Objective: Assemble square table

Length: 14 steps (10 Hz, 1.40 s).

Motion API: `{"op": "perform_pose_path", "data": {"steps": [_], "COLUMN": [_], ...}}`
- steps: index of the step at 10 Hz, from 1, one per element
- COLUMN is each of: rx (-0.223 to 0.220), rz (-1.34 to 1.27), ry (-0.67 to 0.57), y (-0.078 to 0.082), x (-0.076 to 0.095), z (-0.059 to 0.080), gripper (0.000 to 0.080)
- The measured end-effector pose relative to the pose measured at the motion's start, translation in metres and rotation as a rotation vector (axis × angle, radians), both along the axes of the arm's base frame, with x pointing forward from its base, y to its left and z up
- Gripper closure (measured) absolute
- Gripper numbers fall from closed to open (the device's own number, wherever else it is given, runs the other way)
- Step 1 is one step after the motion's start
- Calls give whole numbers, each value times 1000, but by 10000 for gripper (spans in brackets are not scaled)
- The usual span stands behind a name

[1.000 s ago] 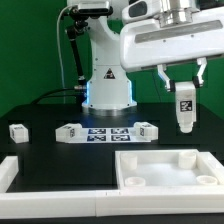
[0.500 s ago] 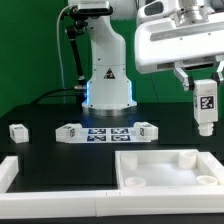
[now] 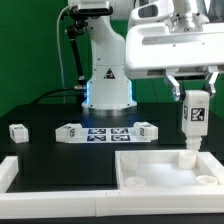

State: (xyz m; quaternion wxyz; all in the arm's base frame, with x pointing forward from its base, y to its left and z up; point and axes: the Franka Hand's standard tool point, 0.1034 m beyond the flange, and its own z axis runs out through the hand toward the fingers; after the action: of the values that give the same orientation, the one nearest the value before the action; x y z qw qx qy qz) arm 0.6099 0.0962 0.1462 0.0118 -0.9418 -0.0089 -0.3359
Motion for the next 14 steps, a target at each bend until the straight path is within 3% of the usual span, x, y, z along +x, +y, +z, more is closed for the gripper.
{"op": "perform_pose_path", "data": {"steps": [4, 6, 9, 14], "rx": [-2, 6, 9, 15], "rz": [2, -2, -7, -16], "ry": [27, 38, 31, 45], "y": [1, 13, 17, 24], "x": [-3, -6, 5, 7], "z": [-5, -21, -25, -41], "gripper": [509, 509, 509, 509]}}
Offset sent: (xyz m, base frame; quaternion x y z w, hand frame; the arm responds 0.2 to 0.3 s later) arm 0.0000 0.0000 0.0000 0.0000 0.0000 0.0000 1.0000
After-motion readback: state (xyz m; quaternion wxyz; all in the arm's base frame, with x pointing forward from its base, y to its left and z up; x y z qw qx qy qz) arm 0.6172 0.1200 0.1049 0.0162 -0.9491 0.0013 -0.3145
